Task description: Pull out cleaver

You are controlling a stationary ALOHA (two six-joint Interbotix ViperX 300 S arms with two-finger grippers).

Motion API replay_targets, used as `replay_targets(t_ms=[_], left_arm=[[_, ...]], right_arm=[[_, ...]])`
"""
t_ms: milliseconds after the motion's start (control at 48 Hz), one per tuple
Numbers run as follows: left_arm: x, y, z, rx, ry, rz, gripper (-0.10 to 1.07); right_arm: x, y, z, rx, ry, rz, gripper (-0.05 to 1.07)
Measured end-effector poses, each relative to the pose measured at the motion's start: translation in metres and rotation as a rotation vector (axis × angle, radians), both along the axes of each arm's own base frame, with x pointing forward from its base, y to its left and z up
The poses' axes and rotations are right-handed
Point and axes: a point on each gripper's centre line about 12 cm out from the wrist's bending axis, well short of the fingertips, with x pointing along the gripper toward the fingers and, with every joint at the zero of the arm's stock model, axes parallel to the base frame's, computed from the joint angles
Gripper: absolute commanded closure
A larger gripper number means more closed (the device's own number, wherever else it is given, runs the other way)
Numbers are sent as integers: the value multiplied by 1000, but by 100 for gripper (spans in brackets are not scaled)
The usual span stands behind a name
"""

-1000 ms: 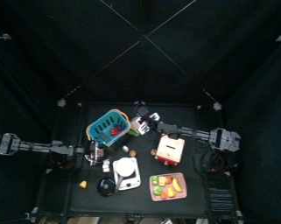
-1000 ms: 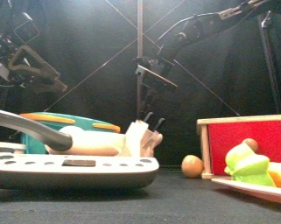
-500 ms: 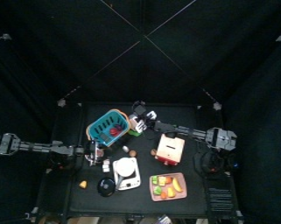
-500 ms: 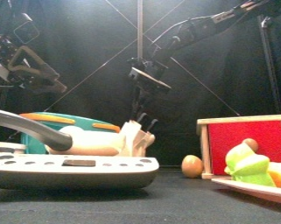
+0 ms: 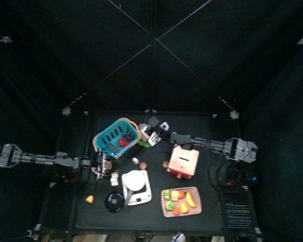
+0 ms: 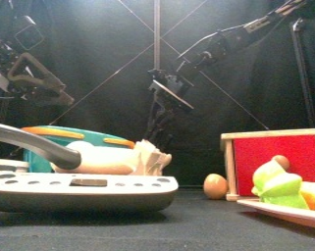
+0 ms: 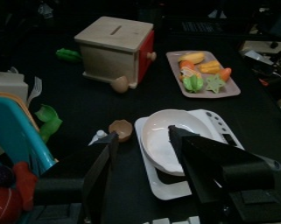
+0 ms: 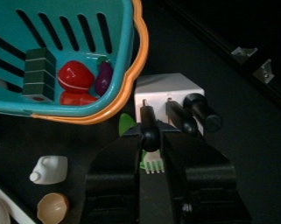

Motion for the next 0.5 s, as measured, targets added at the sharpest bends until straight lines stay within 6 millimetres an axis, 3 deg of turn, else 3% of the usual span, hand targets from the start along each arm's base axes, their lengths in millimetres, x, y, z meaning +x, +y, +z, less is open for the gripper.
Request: replay_targets(t_ms=[292,500], left_arm=[[0,1,0,0,2,5,11],[0,3,-1,0,3,14,11]], right_arm=[[-29,6,17,6,-120,9,52],[-34,6,27,-9,-175,19,52]])
